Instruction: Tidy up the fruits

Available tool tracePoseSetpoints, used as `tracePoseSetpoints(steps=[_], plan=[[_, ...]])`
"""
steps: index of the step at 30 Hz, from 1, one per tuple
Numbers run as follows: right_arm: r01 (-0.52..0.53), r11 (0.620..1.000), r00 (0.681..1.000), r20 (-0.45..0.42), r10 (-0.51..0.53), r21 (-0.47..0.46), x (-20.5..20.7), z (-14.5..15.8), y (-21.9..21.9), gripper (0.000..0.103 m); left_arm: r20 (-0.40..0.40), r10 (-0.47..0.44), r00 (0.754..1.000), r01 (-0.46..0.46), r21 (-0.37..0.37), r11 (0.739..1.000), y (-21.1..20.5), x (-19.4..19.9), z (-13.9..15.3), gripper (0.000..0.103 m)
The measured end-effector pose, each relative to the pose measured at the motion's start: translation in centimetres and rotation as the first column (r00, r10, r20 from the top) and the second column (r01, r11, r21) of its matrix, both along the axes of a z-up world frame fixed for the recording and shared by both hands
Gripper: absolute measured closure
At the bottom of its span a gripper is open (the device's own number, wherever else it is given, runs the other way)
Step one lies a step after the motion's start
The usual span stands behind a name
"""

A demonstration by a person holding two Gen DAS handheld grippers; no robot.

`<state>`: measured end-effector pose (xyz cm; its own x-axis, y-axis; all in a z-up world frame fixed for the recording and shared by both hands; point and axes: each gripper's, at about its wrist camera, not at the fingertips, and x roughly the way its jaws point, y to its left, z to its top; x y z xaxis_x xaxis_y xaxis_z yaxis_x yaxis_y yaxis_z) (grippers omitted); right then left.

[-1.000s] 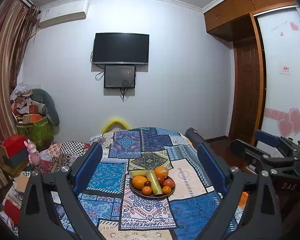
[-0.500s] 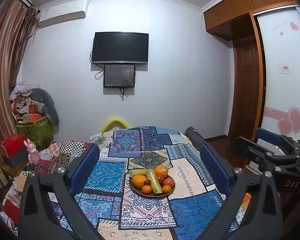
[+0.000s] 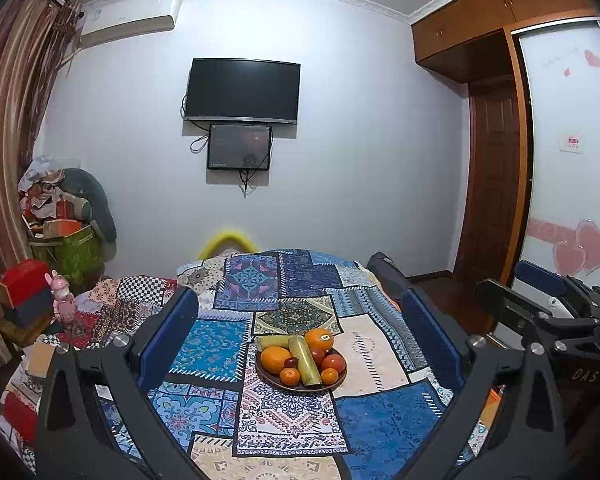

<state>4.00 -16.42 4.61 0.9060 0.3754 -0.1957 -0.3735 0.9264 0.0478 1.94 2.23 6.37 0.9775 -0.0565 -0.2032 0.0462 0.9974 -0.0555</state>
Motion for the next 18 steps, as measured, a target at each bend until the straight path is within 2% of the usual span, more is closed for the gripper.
tracePoseSetpoints(steps=[18], plan=[[-0.004,1.0,1.0,-0.002,0.004,-0.004,0.03,0.09,0.1,0.0,-0.005,-0.027,1.0,0.027,0.007,1.0,-0.29,-0.04,-0.38,0.0]])
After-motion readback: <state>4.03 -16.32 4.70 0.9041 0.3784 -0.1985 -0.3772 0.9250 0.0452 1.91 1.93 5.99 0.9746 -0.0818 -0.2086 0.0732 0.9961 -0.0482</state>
